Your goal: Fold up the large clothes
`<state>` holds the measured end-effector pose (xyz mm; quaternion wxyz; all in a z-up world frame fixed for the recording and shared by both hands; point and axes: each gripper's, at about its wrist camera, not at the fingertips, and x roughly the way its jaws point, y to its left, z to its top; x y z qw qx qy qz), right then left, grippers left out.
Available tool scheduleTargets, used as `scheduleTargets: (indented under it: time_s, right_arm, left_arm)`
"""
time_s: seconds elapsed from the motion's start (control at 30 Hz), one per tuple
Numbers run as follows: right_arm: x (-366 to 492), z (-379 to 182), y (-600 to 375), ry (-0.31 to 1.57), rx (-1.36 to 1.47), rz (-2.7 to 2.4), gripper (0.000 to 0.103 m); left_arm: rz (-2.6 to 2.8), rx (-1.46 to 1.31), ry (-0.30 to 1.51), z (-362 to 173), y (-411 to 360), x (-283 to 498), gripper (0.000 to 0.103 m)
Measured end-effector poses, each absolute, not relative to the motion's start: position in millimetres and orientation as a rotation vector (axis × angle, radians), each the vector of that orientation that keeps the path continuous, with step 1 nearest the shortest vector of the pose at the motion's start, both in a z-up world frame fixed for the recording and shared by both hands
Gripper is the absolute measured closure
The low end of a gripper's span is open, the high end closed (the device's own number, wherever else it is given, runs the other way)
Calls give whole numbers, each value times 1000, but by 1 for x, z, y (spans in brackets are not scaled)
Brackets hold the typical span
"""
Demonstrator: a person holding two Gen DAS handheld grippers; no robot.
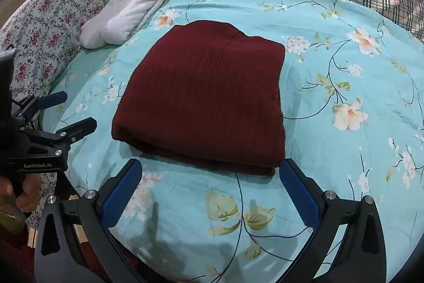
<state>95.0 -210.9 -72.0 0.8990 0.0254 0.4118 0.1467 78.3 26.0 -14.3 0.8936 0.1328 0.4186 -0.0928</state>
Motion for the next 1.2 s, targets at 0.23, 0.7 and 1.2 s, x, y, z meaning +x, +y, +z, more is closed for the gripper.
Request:
scheduleTargets:
  time_s: [0.23,0.7,1.2]
  right_arm:
    - [97,-64,-212,841,46,311,0]
    - [104,-67,-210,852,42,321,0]
    - [106,-63,-212,840,41,325,0]
  left_arm:
    - [-203,251,841,-8,27,76,1]
    - [-202,270,847,-9,21,80,1]
    - [-202,268,842,-7,20,80,1]
